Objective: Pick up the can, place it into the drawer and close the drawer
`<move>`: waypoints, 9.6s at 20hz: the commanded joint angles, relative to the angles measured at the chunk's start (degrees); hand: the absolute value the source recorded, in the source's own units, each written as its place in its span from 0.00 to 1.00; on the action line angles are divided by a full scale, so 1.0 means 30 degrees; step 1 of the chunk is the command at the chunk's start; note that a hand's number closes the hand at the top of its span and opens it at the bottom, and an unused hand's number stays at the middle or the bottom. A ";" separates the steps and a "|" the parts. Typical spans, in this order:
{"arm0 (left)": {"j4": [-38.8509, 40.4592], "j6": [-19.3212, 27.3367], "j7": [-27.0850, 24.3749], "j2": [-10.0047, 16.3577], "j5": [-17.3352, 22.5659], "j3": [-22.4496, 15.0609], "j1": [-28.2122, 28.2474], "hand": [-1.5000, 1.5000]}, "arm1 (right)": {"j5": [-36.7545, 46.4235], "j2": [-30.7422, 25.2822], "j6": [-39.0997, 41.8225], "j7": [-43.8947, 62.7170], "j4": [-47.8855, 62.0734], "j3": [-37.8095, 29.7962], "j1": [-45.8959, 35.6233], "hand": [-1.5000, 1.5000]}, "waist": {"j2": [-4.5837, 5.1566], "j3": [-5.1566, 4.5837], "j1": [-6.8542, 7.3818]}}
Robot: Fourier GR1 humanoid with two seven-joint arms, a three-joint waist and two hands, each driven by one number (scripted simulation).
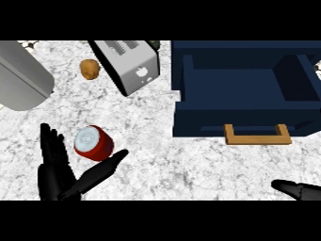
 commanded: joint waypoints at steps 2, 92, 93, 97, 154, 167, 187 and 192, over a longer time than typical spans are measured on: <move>0.1823 0.0932 -0.2662 -0.0006 0.1767 -0.0577 0.0959 0.00 | -0.0992 -0.0427 0.0804 0.0953 -0.1464 -0.0748 0.1037 0.00 | -0.0016 -0.0003 -0.0019; 1.6459 -1.0498 -0.3573 0.0269 0.9860 0.3579 -2.0679 1.00 | 0.0433 0.0152 0.1271 0.2095 -0.2216 -0.2847 -0.0969 0.00 | -0.0045 0.0019 0.0034; 1.6342 -1.0787 -0.3553 0.0828 0.9698 0.3805 -2.0954 1.00 | 0.0262 -0.0092 0.1163 0.2998 -0.3141 -0.3069 -0.0872 0.00 | -0.0036 0.0012 -0.0035; 1.6902 -1.0331 -0.1758 0.0942 0.9209 0.4066 -2.3472 1.00 | 0.0035 -0.0049 0.1452 0.2620 -0.2971 -0.3115 -0.0608 0.00 | -0.0016 0.0013 -0.0140; 2.9193 -0.3741 -0.4828 -0.0006 1.6718 0.0392 -3.4280 0.00 | 1.0820 -0.4397 0.1716 -0.0568 0.1498 0.2647 -0.6177 0.00 | 0.0484 0.0048 -0.1043; 2.9206 -0.4508 -0.4381 -0.0002 1.6433 0.0210 -3.4427 0.00 | 1.7770 -0.4006 -0.1280 -0.2138 1.2232 0.5496 -1.1168 0.00 | 0.0269 0.0024 0.0095; 2.6641 -0.5607 -0.2310 0.3553 1.5281 0.0583 -3.2300 0.00 | 2.1807 -0.1064 -1.2002 -0.4614 2.7779 0.3331 -1.8806 0.00 | 0.0197 0.0028 0.1214; 2.5178 -0.6393 -0.2317 0.4031 1.5155 0.0350 -3.0708 0.00 | 2.1835 -0.1720 -1.2159 -0.4420 3.0515 0.2359 -2.1858 0.00 | 0.0282 0.0017 0.1689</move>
